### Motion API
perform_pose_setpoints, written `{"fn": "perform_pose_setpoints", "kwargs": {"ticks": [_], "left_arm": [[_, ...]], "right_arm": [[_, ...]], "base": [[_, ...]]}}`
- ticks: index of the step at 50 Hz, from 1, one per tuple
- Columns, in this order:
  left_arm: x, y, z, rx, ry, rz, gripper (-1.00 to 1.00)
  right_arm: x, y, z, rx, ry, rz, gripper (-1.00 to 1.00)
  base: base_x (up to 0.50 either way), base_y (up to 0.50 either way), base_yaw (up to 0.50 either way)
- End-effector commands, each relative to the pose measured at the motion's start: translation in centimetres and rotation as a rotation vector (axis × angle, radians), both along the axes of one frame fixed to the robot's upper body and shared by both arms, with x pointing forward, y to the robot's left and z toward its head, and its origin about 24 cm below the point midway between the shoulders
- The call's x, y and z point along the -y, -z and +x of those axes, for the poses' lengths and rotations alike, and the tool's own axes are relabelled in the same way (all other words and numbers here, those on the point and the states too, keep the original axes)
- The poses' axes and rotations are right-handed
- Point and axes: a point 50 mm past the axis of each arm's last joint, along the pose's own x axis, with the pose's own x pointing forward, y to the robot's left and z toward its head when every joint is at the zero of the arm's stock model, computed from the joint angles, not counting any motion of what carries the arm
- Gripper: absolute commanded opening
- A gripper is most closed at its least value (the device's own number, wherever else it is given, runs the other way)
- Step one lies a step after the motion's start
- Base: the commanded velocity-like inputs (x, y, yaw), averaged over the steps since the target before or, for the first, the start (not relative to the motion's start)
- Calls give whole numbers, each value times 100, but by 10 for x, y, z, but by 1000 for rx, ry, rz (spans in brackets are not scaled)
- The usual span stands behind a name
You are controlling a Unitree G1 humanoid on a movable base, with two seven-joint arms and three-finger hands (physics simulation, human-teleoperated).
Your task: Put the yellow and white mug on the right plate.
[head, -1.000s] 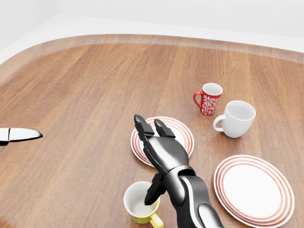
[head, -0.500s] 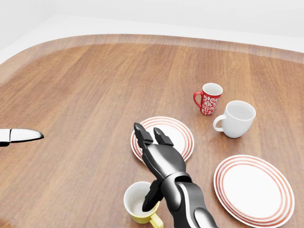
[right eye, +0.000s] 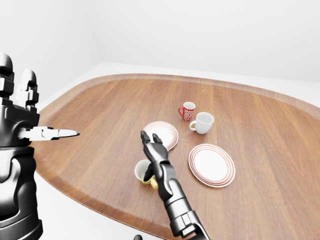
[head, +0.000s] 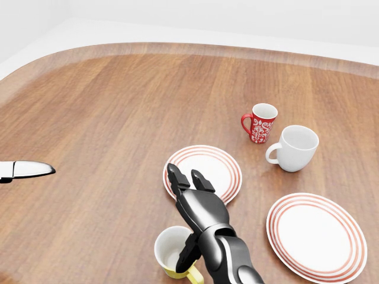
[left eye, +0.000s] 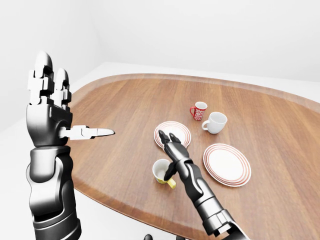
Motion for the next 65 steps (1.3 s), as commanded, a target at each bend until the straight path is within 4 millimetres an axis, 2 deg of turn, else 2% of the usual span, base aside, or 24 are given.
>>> {"fn": "perform_pose_setpoints", "kwargs": {"ticks": [1,21,32,65], "left_arm": [[0,0,0,-1,1,1,100],[0,1,1,-4,1,0,100],[1,1,0,-5,3,3,100],[3,4,1,-17,8,6,100]], "right_arm": [[1,10,-3,-24,13,-9,100],[1,18,1,-47,16,-14,100],[4,37,3,-72,24,-24,100],[-1,48,-4,-90,5,-24,100]], "base": [[0,0,0],[0,0,0],[0,0,0],[0,0,0]]}}
